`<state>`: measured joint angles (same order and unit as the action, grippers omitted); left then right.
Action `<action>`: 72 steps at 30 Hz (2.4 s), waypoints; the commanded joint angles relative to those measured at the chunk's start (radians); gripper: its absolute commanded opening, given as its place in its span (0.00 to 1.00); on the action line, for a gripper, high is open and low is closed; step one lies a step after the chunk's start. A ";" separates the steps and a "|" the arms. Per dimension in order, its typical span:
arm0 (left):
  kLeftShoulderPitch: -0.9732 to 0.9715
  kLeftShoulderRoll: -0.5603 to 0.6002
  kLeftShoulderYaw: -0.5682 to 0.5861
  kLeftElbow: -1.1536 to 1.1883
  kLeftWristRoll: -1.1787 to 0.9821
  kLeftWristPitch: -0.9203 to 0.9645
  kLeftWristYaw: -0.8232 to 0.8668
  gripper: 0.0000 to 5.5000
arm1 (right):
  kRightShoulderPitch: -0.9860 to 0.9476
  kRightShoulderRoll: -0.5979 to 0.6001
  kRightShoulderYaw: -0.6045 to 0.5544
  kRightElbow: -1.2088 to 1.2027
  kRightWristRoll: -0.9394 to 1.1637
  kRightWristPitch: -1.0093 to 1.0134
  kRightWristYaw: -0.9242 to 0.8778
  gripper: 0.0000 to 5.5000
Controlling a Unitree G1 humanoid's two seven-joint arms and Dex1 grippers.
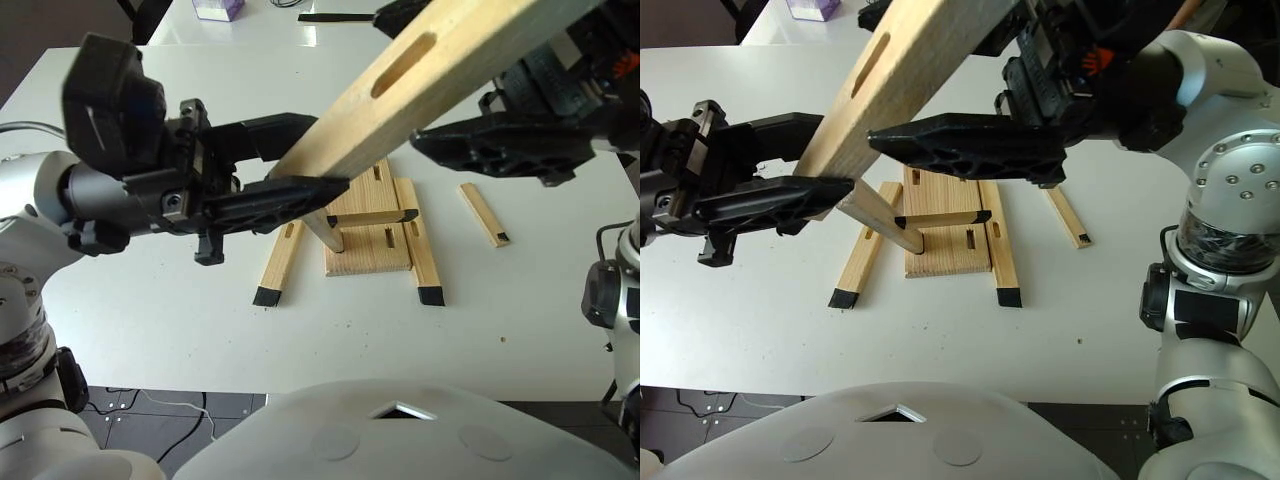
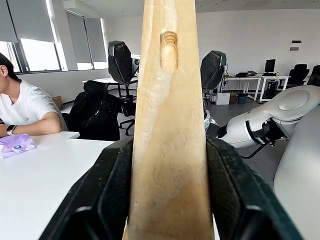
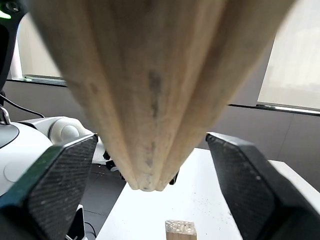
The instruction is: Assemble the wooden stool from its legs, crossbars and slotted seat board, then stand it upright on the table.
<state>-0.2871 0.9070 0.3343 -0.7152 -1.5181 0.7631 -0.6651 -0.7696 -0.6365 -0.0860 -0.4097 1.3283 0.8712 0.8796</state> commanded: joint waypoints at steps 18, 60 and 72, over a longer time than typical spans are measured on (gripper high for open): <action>0.020 -0.003 -0.028 -0.028 0.089 -0.050 -0.023 0.36 | 0.015 -0.010 0.024 -0.021 -0.041 0.018 0.017 0.36; 0.397 0.090 -0.376 0.379 0.927 -0.423 -0.141 0.69 | 0.286 -0.179 0.078 0.454 -0.739 -0.488 0.332 0.36; 0.398 0.008 -0.430 0.345 1.034 -0.423 -0.259 0.69 | 0.290 0.021 0.173 0.662 -0.953 -0.693 0.278 0.36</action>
<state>0.1315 0.9274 -0.0833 -0.3560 -0.5101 0.3305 -0.9133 -0.4738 -0.6245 0.0567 0.2353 0.4150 0.2162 1.1328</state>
